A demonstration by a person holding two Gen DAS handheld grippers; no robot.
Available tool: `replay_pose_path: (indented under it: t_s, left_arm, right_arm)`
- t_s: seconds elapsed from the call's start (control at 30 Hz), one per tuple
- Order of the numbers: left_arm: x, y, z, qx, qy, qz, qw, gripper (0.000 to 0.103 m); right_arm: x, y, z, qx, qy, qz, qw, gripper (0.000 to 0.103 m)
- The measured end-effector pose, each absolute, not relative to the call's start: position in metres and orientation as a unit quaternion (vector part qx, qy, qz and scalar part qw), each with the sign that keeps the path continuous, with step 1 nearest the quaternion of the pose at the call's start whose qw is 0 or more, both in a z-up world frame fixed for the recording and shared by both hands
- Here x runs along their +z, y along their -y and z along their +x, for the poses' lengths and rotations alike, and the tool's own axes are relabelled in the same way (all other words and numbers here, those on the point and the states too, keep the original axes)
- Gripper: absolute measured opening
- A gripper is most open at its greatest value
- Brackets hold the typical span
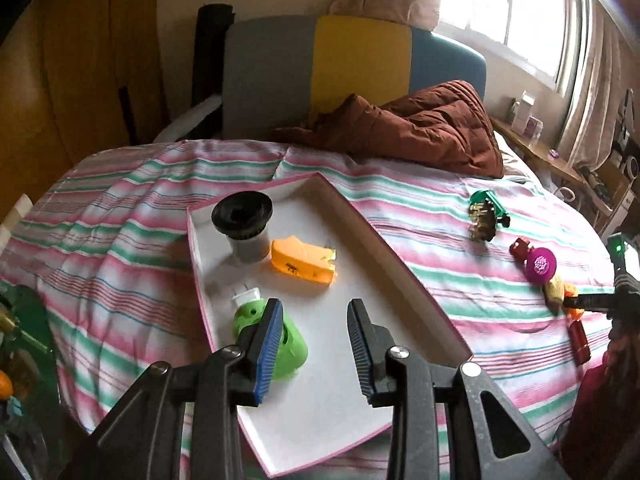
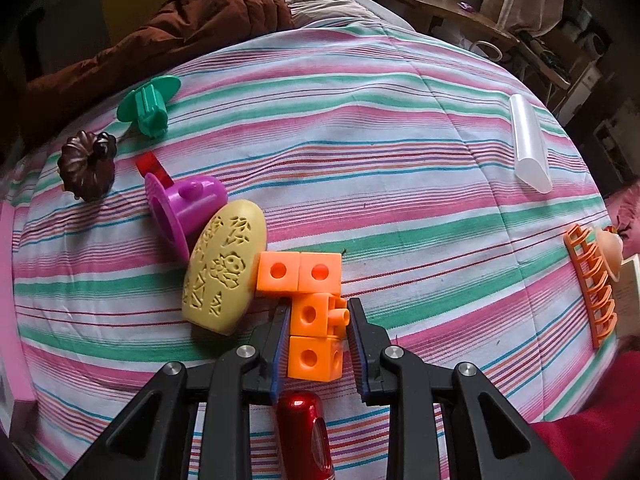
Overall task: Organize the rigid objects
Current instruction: 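Carry the orange cube blocks with the right gripper to the tray rim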
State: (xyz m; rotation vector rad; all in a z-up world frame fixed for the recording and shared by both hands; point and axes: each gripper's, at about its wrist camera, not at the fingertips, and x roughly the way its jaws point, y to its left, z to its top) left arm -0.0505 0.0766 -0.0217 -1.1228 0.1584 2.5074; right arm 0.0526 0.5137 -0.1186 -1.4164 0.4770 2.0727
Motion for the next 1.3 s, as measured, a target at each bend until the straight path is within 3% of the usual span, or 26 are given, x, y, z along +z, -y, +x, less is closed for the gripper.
replay_pose_path:
  t_s: [0.7, 1.3]
  left_arm:
    - [-0.019, -0.049, -0.042, 0.903, -0.043, -0.393, 0.17, 0.033]
    - [-0.023, 0.004, -0.047, 0.908, -0.001, -0.399, 0.129, 0.033]
  right_arm:
    - [-0.071, -0.492, 0.066, 0.854, -0.24, -0.415, 0.201, 0.027]
    - [-0.044, -0.259, -0.031, 0.88, -0.087, -0.463, -0.06, 0.027]
